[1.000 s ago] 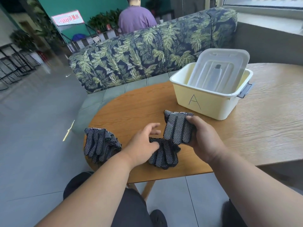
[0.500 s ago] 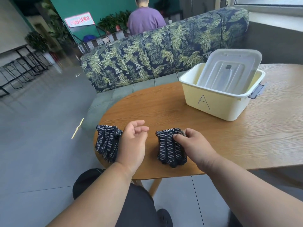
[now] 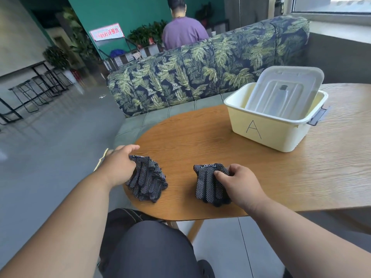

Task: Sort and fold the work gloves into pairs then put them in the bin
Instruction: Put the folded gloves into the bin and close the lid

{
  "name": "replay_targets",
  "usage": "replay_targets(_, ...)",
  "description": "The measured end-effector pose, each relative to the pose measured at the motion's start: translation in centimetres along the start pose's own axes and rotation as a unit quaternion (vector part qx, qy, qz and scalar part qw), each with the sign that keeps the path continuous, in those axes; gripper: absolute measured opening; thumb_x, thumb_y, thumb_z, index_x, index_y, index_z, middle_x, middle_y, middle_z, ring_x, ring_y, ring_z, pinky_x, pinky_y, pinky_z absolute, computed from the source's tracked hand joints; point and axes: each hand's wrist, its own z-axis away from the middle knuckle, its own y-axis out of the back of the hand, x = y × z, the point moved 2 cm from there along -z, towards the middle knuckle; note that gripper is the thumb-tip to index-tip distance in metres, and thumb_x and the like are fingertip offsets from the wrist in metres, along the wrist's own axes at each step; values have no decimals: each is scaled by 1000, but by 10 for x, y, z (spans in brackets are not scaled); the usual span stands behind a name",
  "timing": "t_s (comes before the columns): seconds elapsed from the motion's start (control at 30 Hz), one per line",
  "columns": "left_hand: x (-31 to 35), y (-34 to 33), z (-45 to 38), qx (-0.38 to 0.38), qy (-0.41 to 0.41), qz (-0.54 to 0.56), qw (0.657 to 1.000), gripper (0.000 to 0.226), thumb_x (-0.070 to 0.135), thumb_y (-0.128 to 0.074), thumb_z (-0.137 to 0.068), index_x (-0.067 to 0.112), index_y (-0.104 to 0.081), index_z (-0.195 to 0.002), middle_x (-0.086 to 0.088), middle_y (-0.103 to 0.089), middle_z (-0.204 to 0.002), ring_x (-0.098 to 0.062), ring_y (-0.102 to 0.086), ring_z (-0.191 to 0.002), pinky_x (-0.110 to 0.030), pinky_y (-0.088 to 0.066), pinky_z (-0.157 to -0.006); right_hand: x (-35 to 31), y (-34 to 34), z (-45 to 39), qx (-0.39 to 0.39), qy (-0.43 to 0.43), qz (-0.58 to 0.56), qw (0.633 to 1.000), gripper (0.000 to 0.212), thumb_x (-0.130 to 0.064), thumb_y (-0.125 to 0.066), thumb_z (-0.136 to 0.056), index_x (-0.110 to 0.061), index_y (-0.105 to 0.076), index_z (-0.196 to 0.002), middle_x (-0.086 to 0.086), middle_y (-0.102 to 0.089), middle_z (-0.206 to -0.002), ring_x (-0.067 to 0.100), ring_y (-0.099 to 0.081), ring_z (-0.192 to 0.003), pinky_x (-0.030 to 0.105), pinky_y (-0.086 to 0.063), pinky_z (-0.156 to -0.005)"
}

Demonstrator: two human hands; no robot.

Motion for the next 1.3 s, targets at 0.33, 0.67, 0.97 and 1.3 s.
replay_targets(0.33, 2, -9, -12, -50, -38, -37, 997, 24, 22, -63, -82, 43, -60, -93, 8, -60, -126, -25, -43, -129, -44, -38, -112, 1, 6, 4, 46, 3, 84, 995, 51, -66, -71, -81, -33, -54, -116, -7, -60, -109, 17, -63, -96, 35, -50, -82)
replay_targets(0.67, 24, 21, 14, -5, -17, -70, 997, 16, 17, -66, -75, 32, -67, -81, 7, -63, -83, -25, -48, -98, -34, -38, -91, 13, 6, -7, 0, -26, 91, 995, 87, -83, -61, -74, -30, -50, -142, 1, -64, -127, 27, -59, -123, 43, -48, -106)
replay_targets(0.97, 94, 38, 54, -235, -111, 168, 951, 27, 13, -58, -63, 27, -68, -84, -4, -70, -79, -18, -60, -74, -36, -44, -73, 13, 10, -5, -26, -42, 64, 997, 81, -84, -61, -74, -34, -50, -137, -10, -66, -100, 23, -66, -108, 42, -53, -97)
replay_targets(1.3, 170, -60, 29, -273, -105, 81, 953, 27, 14, -51, -84, 29, -66, -101, 0, -68, -81, -18, -55, -73, -33, -41, -69, 15, 19, -11, -53, -86, -13, 995, 56, -69, -63, -75, -32, -59, -116, -13, -72, -93, 10, -68, -92, 37, -54, -94)
